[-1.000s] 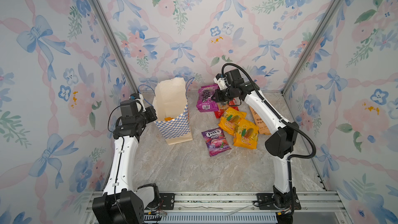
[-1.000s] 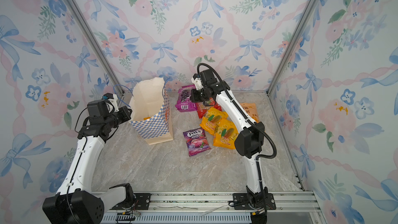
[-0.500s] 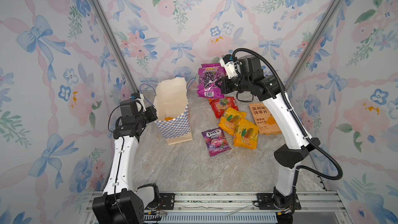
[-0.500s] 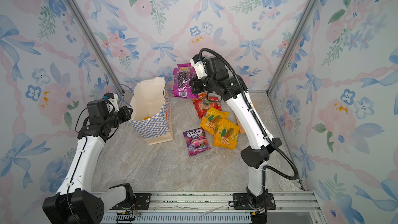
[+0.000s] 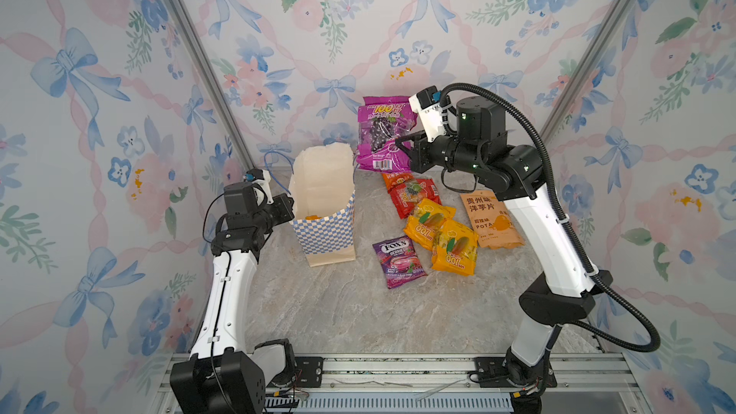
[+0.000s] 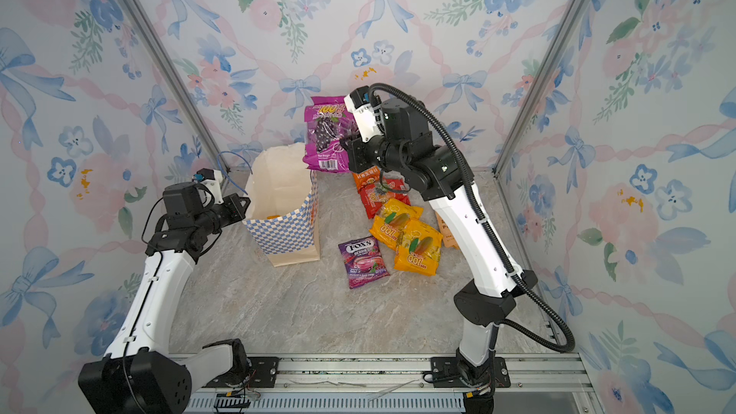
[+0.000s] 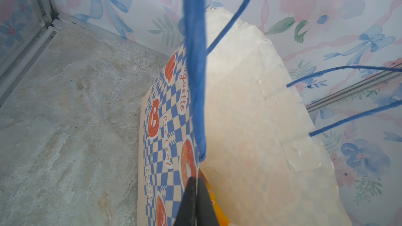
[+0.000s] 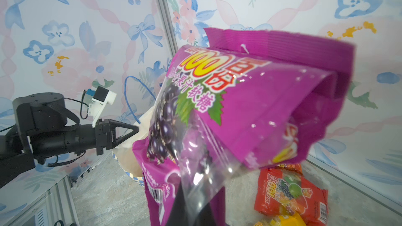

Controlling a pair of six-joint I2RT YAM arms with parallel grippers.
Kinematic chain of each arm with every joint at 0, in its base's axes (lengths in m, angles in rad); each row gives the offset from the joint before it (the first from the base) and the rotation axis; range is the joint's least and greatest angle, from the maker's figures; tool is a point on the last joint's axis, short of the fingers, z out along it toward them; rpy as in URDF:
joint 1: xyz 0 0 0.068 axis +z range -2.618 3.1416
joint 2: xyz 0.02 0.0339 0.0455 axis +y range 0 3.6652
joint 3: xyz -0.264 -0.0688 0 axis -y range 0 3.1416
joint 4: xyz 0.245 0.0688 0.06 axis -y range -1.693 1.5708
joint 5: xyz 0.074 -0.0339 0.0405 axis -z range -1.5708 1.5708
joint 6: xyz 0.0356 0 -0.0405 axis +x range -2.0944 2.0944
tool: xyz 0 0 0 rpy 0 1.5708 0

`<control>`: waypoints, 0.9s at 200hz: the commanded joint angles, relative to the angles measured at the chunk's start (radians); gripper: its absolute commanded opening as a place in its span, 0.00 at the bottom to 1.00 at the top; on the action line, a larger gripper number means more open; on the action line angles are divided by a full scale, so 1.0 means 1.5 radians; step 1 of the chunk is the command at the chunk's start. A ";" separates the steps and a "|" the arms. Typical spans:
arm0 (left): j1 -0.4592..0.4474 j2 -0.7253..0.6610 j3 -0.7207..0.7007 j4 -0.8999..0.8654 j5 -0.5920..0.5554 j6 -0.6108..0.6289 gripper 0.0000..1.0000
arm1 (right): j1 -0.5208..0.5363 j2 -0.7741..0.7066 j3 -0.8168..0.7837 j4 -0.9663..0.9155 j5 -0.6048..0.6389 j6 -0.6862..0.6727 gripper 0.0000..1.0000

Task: Place the snacks into the paper bag
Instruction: Place the snack in the paper bag.

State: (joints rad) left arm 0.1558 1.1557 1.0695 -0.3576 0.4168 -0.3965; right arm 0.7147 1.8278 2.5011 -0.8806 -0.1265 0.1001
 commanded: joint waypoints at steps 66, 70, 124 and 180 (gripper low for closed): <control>-0.073 0.022 0.006 0.049 -0.013 -0.011 0.00 | 0.057 0.075 0.045 0.122 0.049 -0.028 0.00; -0.075 0.023 0.006 0.050 -0.013 -0.013 0.00 | 0.059 0.080 0.048 0.120 0.053 -0.030 0.00; -0.090 0.019 0.007 0.054 -0.020 -0.016 0.00 | 0.079 0.154 0.083 0.117 0.093 -0.039 0.00; -0.090 0.009 0.002 0.055 -0.026 -0.011 0.00 | 0.105 0.179 0.083 0.134 0.147 -0.062 0.00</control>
State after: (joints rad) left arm 0.0265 1.1820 1.0695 -0.3004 0.3817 -0.4053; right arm 0.8528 2.1117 2.5622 -0.8177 0.0395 0.0353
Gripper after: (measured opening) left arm 0.050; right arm 0.047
